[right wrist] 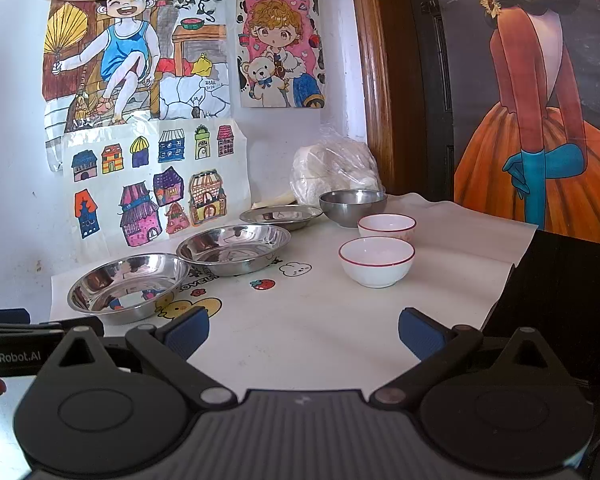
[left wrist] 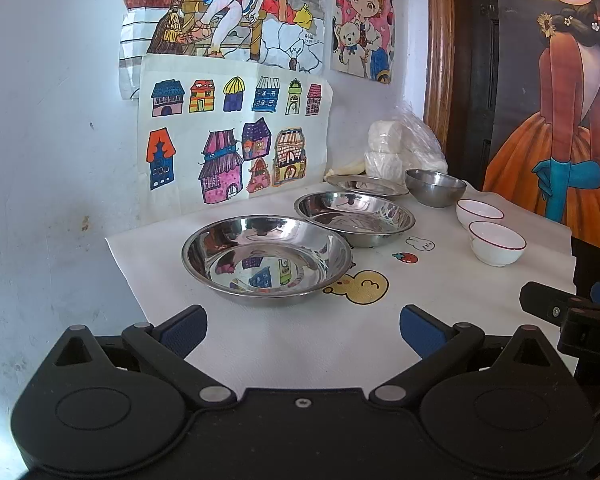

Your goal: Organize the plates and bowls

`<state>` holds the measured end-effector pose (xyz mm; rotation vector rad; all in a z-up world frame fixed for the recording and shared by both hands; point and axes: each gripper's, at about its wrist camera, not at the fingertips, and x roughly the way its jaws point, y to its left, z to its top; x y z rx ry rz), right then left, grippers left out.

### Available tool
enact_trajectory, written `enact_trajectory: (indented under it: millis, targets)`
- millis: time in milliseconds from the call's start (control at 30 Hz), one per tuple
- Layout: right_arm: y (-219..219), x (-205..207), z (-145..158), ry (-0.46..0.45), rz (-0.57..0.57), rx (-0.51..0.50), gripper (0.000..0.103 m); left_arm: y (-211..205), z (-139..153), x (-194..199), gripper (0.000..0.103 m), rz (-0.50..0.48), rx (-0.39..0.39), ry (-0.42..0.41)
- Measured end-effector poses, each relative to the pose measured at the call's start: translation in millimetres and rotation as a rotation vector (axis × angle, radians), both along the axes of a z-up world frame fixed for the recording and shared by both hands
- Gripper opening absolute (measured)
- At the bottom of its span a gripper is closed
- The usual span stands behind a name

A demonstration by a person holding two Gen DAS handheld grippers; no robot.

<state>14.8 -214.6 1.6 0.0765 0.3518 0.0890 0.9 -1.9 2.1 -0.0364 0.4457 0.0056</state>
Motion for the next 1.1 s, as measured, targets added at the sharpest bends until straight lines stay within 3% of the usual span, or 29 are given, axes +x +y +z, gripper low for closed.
enact_trajectory:
  millis: [1100]
  targets:
    - [1.7,-1.7,0.9,0.001,0.0,0.0,0.103,-2.8,-1.9,1.5,0.102,-0.002,0.004,0.004]
